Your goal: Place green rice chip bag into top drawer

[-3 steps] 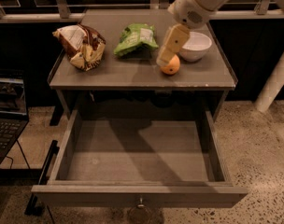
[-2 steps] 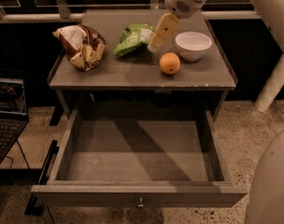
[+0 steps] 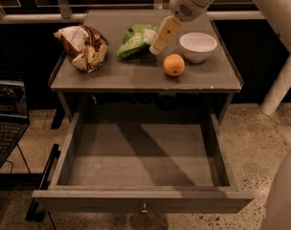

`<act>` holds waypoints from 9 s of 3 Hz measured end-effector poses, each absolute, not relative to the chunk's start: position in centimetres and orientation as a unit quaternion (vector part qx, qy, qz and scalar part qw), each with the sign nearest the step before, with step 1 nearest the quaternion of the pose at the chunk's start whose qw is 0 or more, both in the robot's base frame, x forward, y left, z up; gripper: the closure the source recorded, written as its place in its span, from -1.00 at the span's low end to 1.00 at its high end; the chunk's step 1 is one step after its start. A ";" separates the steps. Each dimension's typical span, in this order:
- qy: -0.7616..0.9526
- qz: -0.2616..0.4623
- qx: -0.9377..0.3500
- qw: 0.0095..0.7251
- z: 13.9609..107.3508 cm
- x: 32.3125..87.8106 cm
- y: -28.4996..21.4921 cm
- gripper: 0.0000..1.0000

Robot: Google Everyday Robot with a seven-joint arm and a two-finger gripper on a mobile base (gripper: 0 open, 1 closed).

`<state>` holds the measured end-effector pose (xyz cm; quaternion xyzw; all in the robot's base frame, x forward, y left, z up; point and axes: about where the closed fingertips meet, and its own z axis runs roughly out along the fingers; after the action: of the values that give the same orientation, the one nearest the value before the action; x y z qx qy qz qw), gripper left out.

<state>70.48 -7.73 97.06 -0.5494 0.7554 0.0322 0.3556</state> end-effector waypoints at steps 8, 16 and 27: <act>0.705 0.026 -0.597 0.381 91.0 79.3 -2.7 -1.00; 0.731 0.064 -0.611 0.296 85.7 80.1 -1.7 1.00; 0.682 0.137 -0.671 0.259 94.8 65.3 -5.4 1.00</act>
Offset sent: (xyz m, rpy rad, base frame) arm 0.0561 0.0517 -0.0173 0.0661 -0.0252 0.0422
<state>65.30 -5.40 94.82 -0.6707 0.6816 0.1368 0.2585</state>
